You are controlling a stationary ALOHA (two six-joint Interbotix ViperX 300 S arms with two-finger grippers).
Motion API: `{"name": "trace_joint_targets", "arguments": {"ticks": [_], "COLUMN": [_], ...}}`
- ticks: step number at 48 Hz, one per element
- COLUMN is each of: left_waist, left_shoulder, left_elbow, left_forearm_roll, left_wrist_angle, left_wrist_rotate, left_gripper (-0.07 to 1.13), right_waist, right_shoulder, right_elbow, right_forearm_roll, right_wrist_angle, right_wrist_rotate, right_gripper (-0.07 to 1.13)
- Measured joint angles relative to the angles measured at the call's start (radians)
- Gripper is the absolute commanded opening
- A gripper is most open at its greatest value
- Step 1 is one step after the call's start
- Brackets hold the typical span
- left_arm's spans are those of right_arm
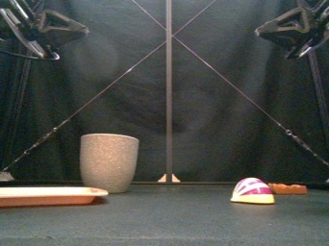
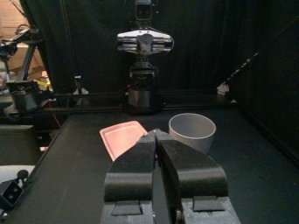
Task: Pick the onion then place it on the pink plate
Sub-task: Pick the onion
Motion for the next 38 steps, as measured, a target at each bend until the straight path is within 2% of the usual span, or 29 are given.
{"name": "trace_joint_targets", "arguments": {"ticks": [8,14,19,25,27,31,35,38], "left_waist": [-0.002,-0.002,0.000,-0.002,-0.002,0.000,0.002,0.008], "left_shoulder": [0.000,0.000,0.002,0.002,0.000,0.000,0.002,0.000], "left_elbow": [-0.044,-0.084,-0.104,-0.104,-0.104,-0.104,-0.104,-0.101], "left_forearm_roll": [-0.002,-0.002,-0.003,-0.003,-0.003,-0.003,-0.003,-0.003], "left_wrist_angle": [0.112,0.204,0.242,0.250,0.250,0.250,0.250,0.252], "left_wrist_rotate": [0.000,0.000,0.003,0.000,0.000,0.000,0.002,0.002], "left_gripper": [0.05,0.06,0.06,0.06,0.06,0.06,0.06,0.06], "right_waist": [0.002,0.002,0.008,0.021,0.023,0.023,0.023,0.023], "right_shoulder": [0.025,0.072,0.120,0.183,0.207,0.259,0.324,0.379], "right_elbow": [-0.020,-0.069,-0.101,-0.120,-0.121,-0.121,-0.121,-0.121], "right_forearm_roll": [0.054,0.089,0.112,0.175,0.201,0.235,0.242,0.238], "right_wrist_angle": [0.083,0.195,0.244,0.245,0.238,0.222,0.212,0.207], "right_wrist_rotate": [0.040,0.044,0.048,0.049,0.046,0.046,0.046,0.041], "right_gripper": [0.10,0.26,0.57,1.01,1.08,1.07,1.01,1.01]}}
